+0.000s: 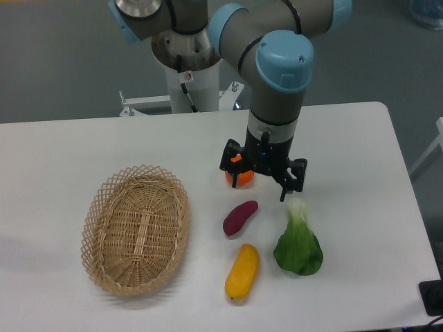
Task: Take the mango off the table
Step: 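Move the open gripper away from the orange fruit toward the yellow mango, then lower the open gripper over the yellow mango beside the bok choy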
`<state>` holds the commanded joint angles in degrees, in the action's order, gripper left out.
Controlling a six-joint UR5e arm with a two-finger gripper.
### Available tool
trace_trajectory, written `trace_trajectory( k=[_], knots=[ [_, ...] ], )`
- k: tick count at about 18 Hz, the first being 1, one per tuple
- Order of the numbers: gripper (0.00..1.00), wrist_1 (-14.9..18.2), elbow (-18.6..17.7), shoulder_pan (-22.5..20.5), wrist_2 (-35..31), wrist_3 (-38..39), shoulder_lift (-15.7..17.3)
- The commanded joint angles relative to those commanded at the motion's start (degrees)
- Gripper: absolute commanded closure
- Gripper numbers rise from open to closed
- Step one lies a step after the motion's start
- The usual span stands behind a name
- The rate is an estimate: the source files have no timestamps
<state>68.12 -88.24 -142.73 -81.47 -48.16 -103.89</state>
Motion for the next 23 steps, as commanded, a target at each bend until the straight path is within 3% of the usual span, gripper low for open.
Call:
trace_trajectory(
  k=[2,12,18,21,23],
  knots=[
    [0.00,-1.3,-0.8,0.0,-0.3,0.0,0.2],
    [0.00,-1.7,-0.8,0.3,-0.2,0.5,-0.2],
    [0.00,-4.7,-3.2,1.4,-0.2,2.5,-1.4],
    [0.00,-13.9,-8.2,2.3,-0.3,3.0,-2.5],
    [0.00,-18.0,-9.8,2.8,-0.1,3.2,-3.1]
  ],
)
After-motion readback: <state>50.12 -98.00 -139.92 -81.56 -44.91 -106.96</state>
